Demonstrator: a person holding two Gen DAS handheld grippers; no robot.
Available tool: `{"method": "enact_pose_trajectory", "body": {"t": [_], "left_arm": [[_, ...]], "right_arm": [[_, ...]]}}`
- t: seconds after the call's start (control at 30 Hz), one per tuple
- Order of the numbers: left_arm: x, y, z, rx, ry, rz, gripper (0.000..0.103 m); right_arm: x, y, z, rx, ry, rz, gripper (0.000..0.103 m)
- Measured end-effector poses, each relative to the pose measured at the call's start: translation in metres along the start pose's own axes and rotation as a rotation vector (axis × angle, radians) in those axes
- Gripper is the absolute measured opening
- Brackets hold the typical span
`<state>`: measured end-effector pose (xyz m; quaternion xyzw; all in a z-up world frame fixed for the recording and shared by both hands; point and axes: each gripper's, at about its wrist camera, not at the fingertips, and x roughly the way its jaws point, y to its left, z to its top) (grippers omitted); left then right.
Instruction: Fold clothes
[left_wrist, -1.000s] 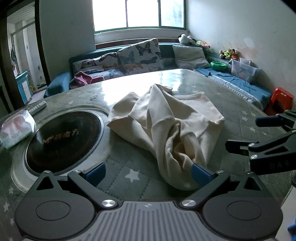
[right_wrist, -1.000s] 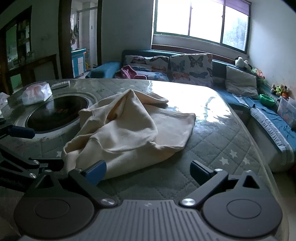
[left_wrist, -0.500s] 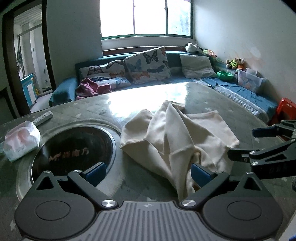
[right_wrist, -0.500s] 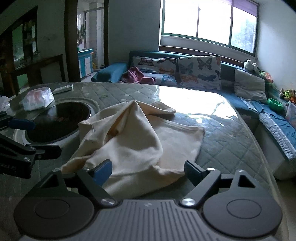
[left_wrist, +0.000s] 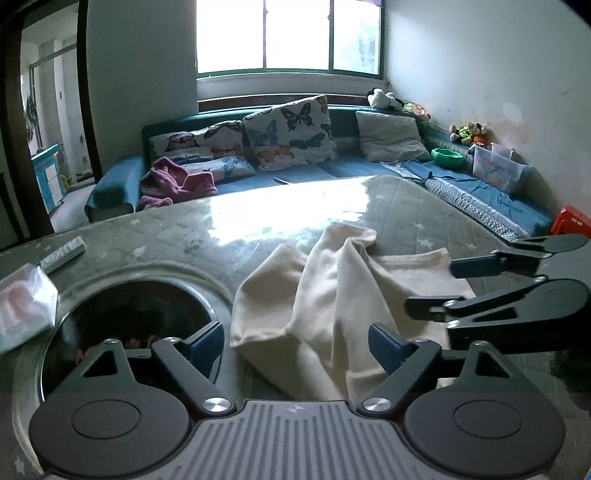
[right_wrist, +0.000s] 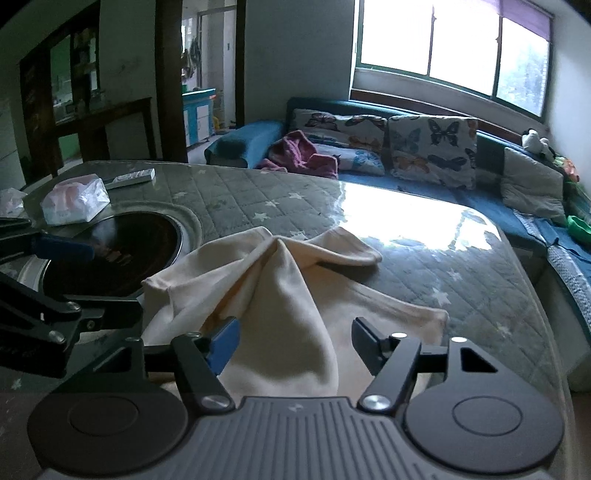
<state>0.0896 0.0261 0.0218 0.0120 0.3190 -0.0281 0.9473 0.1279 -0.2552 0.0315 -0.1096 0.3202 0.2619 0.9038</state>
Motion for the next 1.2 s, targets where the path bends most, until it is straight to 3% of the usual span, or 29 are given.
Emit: {"method": "enact_pose_trajectory", "body": {"t": [0.4,0.73,1.07,1.1,1.17,1.2], "left_arm": [[0.025,-0.004,0.027,0.009,-0.001,-0.028,0.083],[0.067,-0.013,0.063,0.008,0.02,-0.058,0.079],[0.141,-0.037,0.083,0.072,0.141,-0.116,0.079],[0.148,-0.039,0.083,0.079,0.157,-0.125,0.076],[0.159,-0.04,0.082,0.094,0.184,-0.145,0.058],[0.163,-0.04,0.08,0.1,0.195,-0.15,0.054]], "right_arm": [[0.043,-0.008,0.014,-0.027,0.028,0.042,0.055],[0.059,-0.02,0.006,0.024,0.047,0.107,0.03],[0.062,-0.025,0.004,0.032,0.037,0.136,0.029],[0.062,-0.025,0.004,0.03,0.036,0.138,0.029],[0.063,-0.026,0.004,0.023,0.034,0.141,0.03],[0.063,-0.026,0.004,0.02,0.033,0.142,0.03]]}}
